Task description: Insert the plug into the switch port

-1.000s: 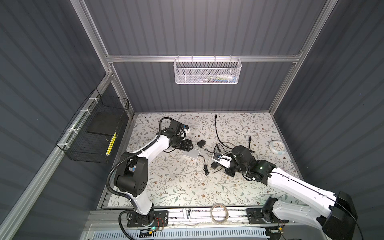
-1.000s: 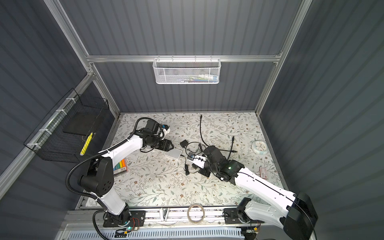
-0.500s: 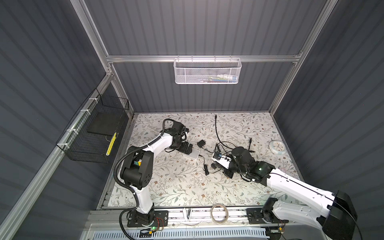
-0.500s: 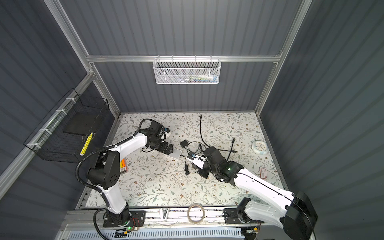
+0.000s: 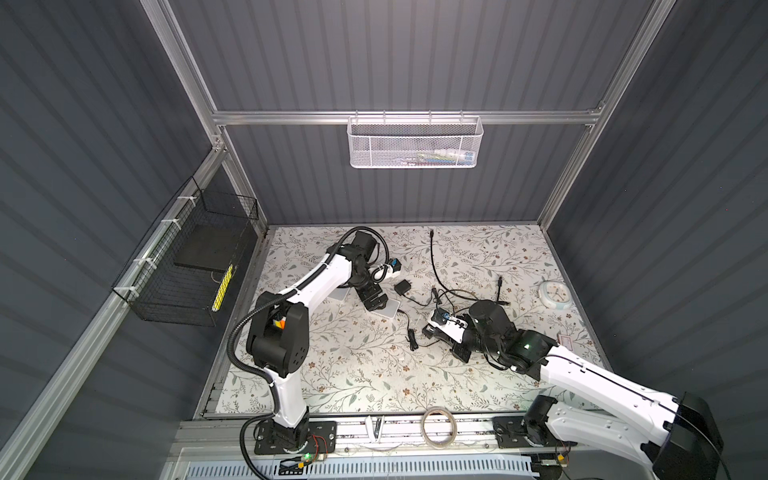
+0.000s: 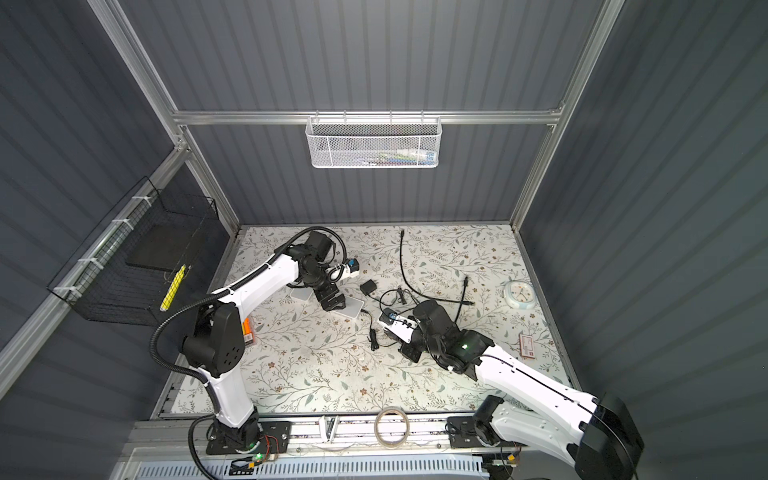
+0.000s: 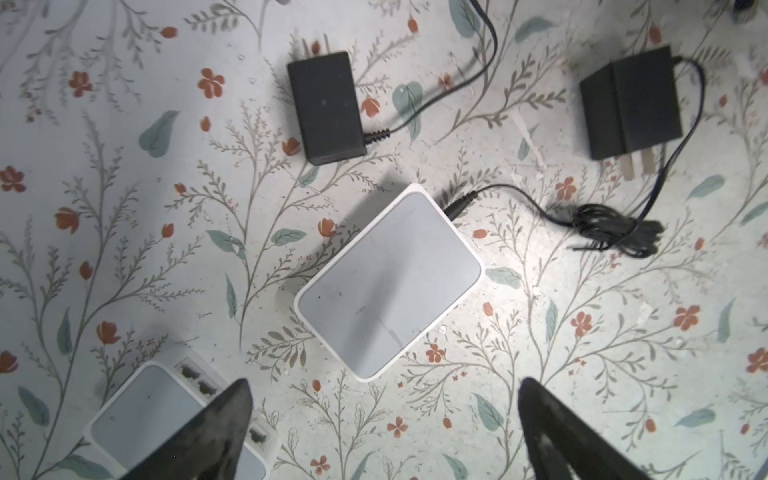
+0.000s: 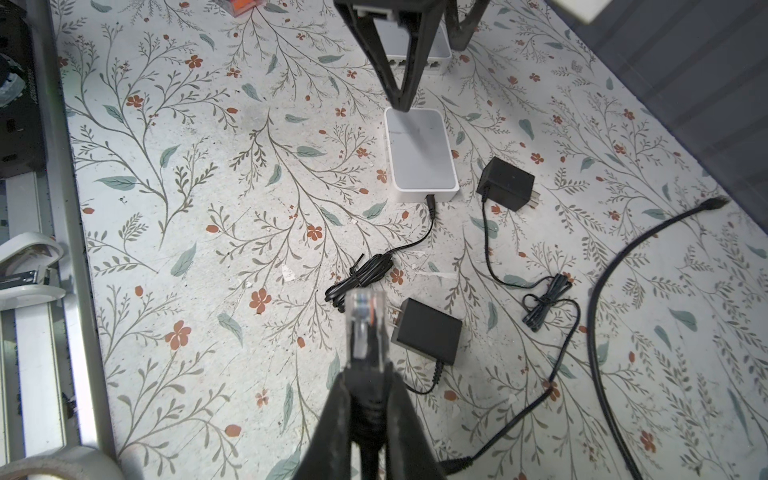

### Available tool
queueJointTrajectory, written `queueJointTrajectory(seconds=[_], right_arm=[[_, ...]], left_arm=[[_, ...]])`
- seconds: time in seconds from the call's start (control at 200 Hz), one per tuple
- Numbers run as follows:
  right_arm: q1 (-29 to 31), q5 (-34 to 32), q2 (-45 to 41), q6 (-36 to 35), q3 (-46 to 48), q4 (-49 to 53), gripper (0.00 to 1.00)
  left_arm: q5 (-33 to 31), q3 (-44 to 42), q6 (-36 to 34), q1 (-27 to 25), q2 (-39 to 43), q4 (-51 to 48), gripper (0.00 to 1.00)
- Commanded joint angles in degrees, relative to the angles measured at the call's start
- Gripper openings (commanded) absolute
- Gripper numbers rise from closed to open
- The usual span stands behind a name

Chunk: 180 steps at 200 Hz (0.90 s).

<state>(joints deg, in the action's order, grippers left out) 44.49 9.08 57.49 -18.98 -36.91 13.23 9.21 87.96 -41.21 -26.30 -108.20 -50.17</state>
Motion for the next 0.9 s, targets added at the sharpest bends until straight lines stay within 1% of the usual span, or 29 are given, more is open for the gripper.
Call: queueJointTrajectory(seconds=[0.0, 0.065, 0.19, 0.31, 0.385, 0.655, 0.765, 0.895], right_arm=[[-0.30, 1.13, -0.78, 1.27, 0.95, -1.98, 0.02], [-0.32, 1.36, -0.67, 0.90, 1.18, -2.53, 0.02], [-0.39, 2.76, -0.85, 1.60, 1.57, -3.94, 0.01], [-0.40, 3.88, -0.89, 2.63, 2.49, -5.56, 0.01], [-0.46, 3.49, -0.99, 2.63, 2.86, -5.63, 0.01], [-0.95, 4.16, -1.35, 3.43, 3.50, -6.47, 0.01], [-1.46, 4.96, -0.48, 3.51, 3.42, -6.95, 0.01], [-2.02, 5.51, -0.19, 3.62, 3.33, -6.98, 0.01]], left_arm=[[-3.65, 1.80, -8.11, -1.13, -2.84, -3.80, 1.00], [-5.00, 2.85, -9.75, -2.09, -4.29, -4.08, 1.00], [-11.07, 4.83, -12.59, -4.59, -7.18, -3.97, 1.00], [-12.34, 6.37, -15.03, -5.14, -9.61, -4.38, 1.00], [-14.61, 7.11, -16.16, -5.15, -11.45, -4.44, 1.00], [-13.08, 10.29, -18.26, -5.58, -14.60, -5.82, 1.00], [-13.09, 10.90, -18.55, -5.59, -16.10, -6.49, 1.00], [-11.71, 11.81, -18.23, -5.60, -18.07, -7.52, 1.00]])
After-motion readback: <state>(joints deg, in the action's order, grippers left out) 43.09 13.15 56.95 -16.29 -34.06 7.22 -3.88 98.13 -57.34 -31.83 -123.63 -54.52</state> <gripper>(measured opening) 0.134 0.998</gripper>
